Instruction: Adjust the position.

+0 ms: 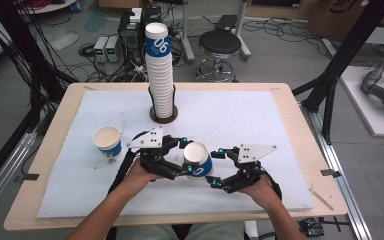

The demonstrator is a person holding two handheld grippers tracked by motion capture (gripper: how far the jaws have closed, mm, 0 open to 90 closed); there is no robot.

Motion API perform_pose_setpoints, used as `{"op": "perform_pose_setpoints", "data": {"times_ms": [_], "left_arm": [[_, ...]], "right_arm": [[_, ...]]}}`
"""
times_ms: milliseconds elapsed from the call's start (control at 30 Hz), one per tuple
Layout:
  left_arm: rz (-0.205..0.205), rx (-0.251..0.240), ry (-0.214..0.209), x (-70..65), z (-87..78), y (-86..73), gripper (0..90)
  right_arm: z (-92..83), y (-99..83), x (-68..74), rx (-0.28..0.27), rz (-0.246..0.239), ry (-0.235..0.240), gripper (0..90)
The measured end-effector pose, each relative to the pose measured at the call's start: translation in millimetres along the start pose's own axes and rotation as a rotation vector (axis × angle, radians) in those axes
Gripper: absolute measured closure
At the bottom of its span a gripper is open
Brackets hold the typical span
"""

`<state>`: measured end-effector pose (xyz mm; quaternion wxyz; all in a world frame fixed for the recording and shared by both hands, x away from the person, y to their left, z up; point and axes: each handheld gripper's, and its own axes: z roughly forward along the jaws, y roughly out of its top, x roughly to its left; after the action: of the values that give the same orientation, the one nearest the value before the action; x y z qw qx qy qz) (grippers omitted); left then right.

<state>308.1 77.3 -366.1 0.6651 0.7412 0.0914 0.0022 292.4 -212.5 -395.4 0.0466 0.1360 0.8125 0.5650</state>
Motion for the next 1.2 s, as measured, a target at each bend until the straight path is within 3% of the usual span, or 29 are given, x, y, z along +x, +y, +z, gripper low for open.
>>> {"op": "perform_pose_setpoints", "data": {"times_ms": [867, 1200], "left_arm": [[0.012, -0.037, -0.041, -3.9, 7.3, 0.0, 29.8], [0.006, -0.032, -0.043, -2.8, 7.0, -2.3, 31.0]], "right_arm": [[4.3, 2.4, 3.1, 0.000, -0.041, 0.039, 18.4], [1.2, 5.0, 3.1, 0.027, -0.060, 0.058, 32.1]]}}
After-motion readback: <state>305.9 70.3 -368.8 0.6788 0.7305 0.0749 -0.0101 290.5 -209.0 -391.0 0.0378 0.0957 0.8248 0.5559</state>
